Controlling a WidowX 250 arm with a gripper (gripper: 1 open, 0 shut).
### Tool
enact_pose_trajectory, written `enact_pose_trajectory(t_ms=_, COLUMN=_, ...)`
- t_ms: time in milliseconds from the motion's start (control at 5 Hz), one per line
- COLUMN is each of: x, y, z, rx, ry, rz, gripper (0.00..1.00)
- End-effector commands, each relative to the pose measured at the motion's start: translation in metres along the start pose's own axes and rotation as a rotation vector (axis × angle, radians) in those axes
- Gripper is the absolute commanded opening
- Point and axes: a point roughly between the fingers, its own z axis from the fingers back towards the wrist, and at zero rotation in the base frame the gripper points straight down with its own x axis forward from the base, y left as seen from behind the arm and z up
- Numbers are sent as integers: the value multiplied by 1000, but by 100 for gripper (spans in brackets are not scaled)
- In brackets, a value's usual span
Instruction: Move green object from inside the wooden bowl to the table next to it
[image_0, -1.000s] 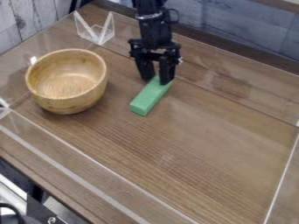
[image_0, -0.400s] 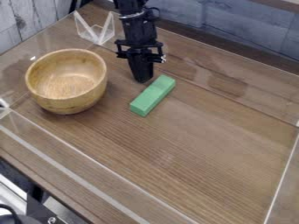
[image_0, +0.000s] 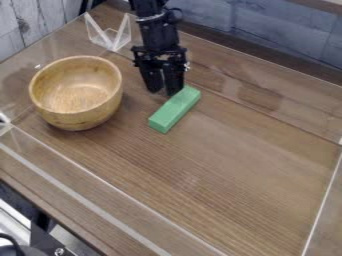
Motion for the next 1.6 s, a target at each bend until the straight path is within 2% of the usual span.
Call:
enact_pose_trajectory(t_ms=0, x=3, y=-7, z=43, rx=41, ry=-116, rz=1, gripper=100)
enact_pose_trajectory(t_ms=200, x=1, y=-11, z=47, rx=34, ry=-131, rz=16, gripper=100)
enact_pose_trajectory(t_ms=600, x=-29, y=-30, z=32, rx=26, ry=-135, rz=-3, gripper=100)
enact_pose_trajectory(t_ms=800, x=-25, y=-50, z=29, rx=26, ry=-150, rz=32, gripper=100)
enact_pose_trajectory(t_ms=1000, x=-19, y=-74, z=28, rx=40, ry=-167, rz=62, gripper=100)
enact_pose_trajectory(t_ms=1200, x=-12, y=-93, z=49, rx=70, ry=-200, rz=112, gripper=100)
enact_pose_trajectory(t_ms=1400, x=-7, y=-93, z=67, rx=95, ry=-218, rz=143, gripper=100)
